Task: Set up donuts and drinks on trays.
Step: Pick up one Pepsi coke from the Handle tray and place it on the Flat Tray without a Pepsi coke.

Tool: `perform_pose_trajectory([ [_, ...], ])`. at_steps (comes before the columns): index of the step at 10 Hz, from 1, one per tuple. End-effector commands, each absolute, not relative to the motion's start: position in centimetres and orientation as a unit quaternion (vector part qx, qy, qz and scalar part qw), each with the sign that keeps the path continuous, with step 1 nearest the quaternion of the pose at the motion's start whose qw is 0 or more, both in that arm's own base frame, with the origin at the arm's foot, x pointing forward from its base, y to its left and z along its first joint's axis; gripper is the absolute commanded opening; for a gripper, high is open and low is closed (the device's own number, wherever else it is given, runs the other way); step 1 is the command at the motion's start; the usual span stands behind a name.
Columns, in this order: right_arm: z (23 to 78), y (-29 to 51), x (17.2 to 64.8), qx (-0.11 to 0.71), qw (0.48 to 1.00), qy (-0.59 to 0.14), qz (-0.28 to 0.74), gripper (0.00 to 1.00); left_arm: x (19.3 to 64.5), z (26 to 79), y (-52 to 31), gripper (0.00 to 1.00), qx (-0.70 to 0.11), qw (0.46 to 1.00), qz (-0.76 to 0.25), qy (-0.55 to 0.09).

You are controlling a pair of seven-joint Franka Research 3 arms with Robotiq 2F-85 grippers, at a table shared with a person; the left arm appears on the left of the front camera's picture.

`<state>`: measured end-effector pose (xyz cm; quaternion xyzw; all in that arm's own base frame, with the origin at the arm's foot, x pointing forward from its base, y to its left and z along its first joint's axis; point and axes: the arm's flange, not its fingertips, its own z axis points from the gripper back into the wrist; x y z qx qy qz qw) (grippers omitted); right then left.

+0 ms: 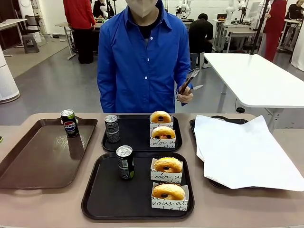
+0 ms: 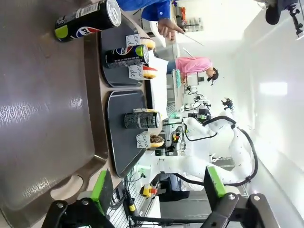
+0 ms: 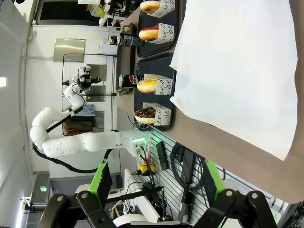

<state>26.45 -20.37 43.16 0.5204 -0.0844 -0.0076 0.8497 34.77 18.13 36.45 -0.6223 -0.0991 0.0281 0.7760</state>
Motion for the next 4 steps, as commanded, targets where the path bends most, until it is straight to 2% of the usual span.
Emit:
perform_pose_trajectory([
  [1, 43.12, -20.37, 26.59, 0.527, 0.845, -0.09, -0.001, 1.0, 34.57, 37.01, 17.7, 1.0, -0.616, 0.782, 0.028, -0.093],
  [4, 43.12, -20.37, 26.59, 0.527, 0.845, -0.09, -0.001, 1.0, 34.57, 37.01, 17.7, 1.0, -0.616, 0.782, 0.028, -0.093],
])
